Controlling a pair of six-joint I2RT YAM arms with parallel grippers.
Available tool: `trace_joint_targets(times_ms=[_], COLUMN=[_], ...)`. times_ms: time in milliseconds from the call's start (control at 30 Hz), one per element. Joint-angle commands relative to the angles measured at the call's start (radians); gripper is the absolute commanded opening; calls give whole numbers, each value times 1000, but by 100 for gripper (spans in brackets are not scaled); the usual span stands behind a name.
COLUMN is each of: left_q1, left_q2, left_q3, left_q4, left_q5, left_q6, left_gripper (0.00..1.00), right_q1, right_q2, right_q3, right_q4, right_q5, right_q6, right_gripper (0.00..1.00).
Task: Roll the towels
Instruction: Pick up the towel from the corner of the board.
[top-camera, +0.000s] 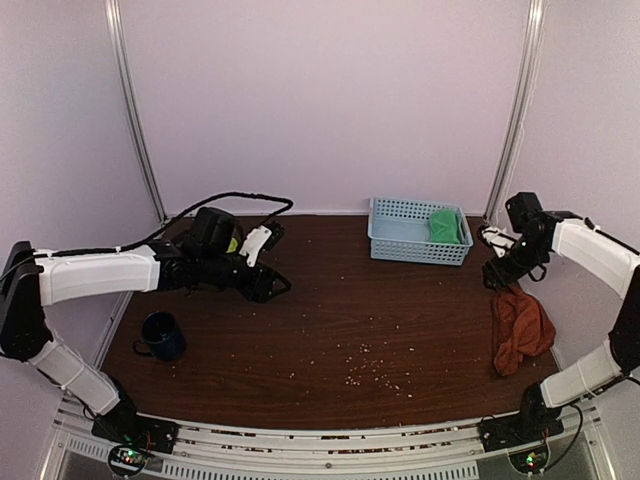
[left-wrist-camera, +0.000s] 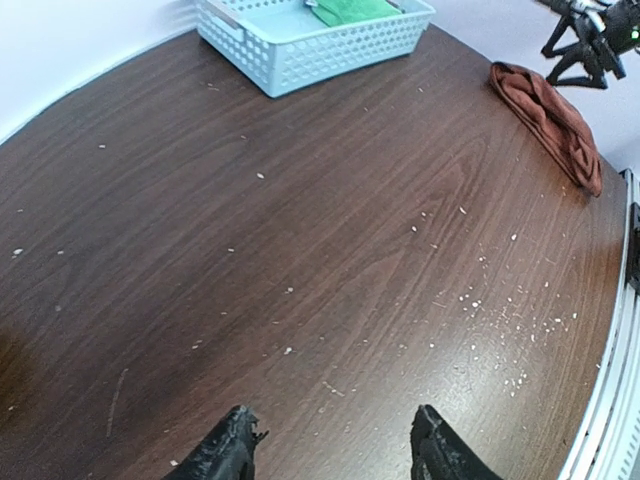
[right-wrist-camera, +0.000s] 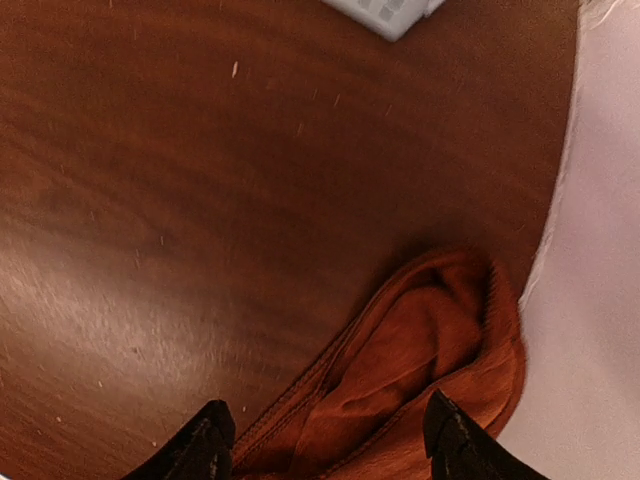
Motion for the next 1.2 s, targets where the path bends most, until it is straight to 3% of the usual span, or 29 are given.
trace_joint_targets(times_ms=[0, 367, 600, 900, 1167], left_q1=[-61, -127, -130, -133, -133], left_q2=[62, 99, 84, 72, 94], left_q3=[19, 41, 25, 13, 18], left_q4=[56, 49, 50, 50, 56], left_q5=[-29, -55, -58, -63, -63], left_q6=[21, 7, -10, -15, -13], left_gripper=[54, 53, 53, 53, 53], right_q1=[-18, -37, -68, -118, -124], right_q2=[22, 200, 322, 377, 449], right_q3=[-117, -91, -20, -3, 22], right_q4=[-62, 27, 68, 97, 34], right_q5=[55, 42, 58, 82, -154], right_q6=[-61, -24, 36, 64, 26], right_gripper=[66, 44, 36, 34, 9])
